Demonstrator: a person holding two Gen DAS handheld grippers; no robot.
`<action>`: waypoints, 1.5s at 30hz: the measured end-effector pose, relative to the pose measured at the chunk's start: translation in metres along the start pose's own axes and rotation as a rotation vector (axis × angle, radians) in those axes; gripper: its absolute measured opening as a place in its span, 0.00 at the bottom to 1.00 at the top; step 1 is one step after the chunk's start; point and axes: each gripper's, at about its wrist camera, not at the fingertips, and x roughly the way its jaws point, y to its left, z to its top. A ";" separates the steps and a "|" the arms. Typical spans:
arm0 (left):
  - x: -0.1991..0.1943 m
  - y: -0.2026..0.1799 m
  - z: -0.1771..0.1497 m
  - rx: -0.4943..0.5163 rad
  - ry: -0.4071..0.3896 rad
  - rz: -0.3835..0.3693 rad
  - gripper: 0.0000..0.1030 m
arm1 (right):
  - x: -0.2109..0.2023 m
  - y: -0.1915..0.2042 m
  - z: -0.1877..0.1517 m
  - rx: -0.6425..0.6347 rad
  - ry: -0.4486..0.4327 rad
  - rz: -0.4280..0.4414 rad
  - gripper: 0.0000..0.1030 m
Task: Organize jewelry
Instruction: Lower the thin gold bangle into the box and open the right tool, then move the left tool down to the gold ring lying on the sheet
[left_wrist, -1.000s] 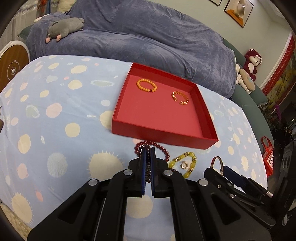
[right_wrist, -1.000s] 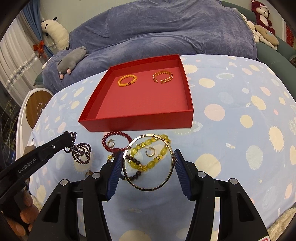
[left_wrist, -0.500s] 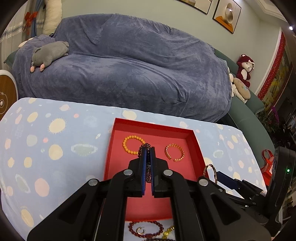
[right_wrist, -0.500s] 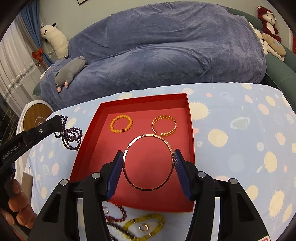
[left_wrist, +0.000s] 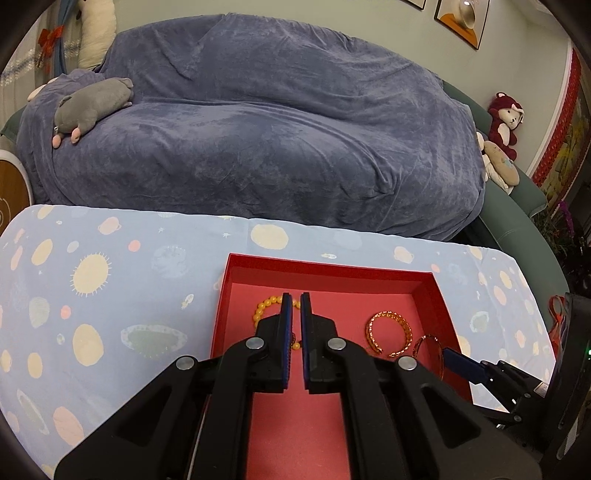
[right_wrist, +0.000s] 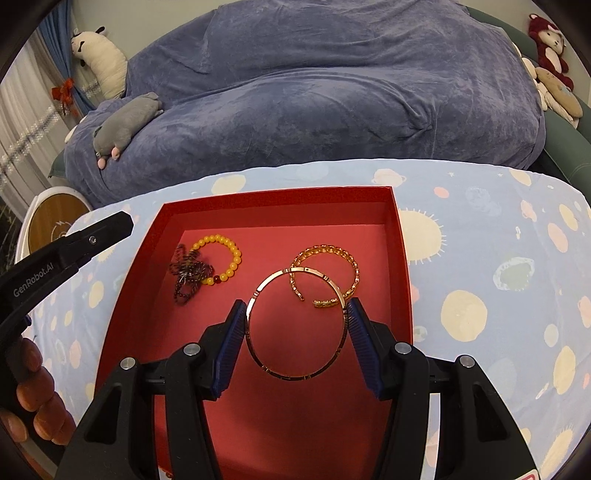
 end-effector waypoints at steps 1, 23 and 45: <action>0.001 0.001 -0.002 -0.003 0.003 0.001 0.04 | 0.000 0.001 -0.001 -0.006 -0.004 -0.004 0.53; -0.072 0.022 -0.075 -0.097 0.021 0.008 0.37 | -0.065 0.000 -0.053 0.012 -0.035 0.001 0.60; -0.141 0.030 -0.208 -0.119 0.140 0.051 0.38 | -0.121 0.012 -0.203 0.003 0.088 0.001 0.60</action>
